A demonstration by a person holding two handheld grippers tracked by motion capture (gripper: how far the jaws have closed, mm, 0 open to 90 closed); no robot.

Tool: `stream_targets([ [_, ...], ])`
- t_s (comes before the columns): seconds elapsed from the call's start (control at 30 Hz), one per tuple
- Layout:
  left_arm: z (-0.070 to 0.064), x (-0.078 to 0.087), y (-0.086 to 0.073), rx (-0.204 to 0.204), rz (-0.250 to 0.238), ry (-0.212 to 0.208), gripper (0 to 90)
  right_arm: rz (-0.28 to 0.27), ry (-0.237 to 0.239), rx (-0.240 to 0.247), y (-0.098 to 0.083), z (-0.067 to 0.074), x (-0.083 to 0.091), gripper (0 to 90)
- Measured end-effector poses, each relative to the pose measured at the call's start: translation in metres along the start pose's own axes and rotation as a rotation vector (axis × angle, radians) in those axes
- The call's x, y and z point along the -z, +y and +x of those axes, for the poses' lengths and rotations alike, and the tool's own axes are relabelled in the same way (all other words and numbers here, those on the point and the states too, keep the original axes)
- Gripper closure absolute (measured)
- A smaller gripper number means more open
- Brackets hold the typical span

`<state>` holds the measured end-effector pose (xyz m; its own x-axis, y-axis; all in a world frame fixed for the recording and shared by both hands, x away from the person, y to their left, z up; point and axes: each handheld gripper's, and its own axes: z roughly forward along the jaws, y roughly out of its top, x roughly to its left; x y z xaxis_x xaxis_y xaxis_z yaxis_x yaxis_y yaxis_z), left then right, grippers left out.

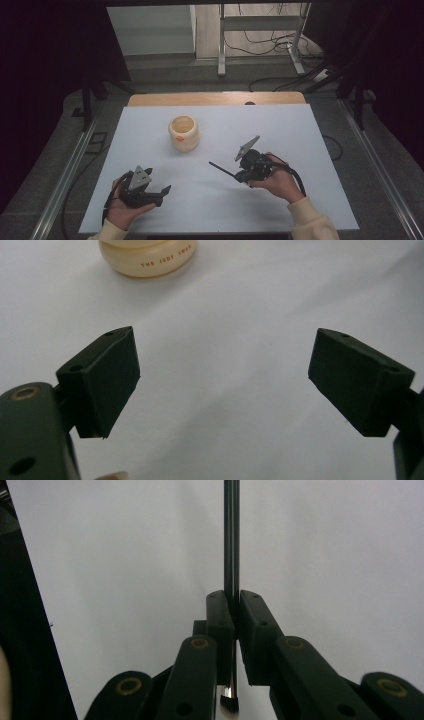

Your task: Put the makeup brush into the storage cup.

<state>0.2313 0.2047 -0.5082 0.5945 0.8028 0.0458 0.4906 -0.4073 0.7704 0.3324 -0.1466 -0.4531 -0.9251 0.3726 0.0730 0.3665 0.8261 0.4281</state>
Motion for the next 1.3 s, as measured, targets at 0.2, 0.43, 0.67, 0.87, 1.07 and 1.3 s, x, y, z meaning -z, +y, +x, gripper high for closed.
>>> stream_targets([
  [0.2, -0.005, -0.001, 0.003, -0.012, -0.003, -0.005, 13.5, 0.001, 0.004, 0.006, 0.003, 0.002, -0.002, 83.1],
  [0.43, -0.011, -0.004, 0.01, -0.026, -0.008, -0.011, 13.4, 0.006, 0.01, 0.015, 0.005, 0.003, -0.006, 83.1],
  [0.67, -0.018, -0.006, 0.019, -0.041, -0.025, -0.015, 13.2, 0.01, 0.014, 0.019, 0.006, 0.005, -0.008, 83.1],
  [0.87, -0.025, -0.01, 0.028, -0.064, -0.036, -0.025, 13.3, 0.009, 0.015, 0.031, 0.008, 0.007, -0.007, 83.1],
  [1.07, -0.029, -0.013, 0.033, -0.085, -0.042, -0.026, 13.0, 0.011, 0.015, 0.027, 0.007, 0.006, -0.008, 83.1],
  [1.3, -0.034, -0.014, 0.038, -0.107, -0.052, -0.008, 12.5, 0.011, 0.017, 0.03, 0.008, 0.008, -0.008, 83.1],
])
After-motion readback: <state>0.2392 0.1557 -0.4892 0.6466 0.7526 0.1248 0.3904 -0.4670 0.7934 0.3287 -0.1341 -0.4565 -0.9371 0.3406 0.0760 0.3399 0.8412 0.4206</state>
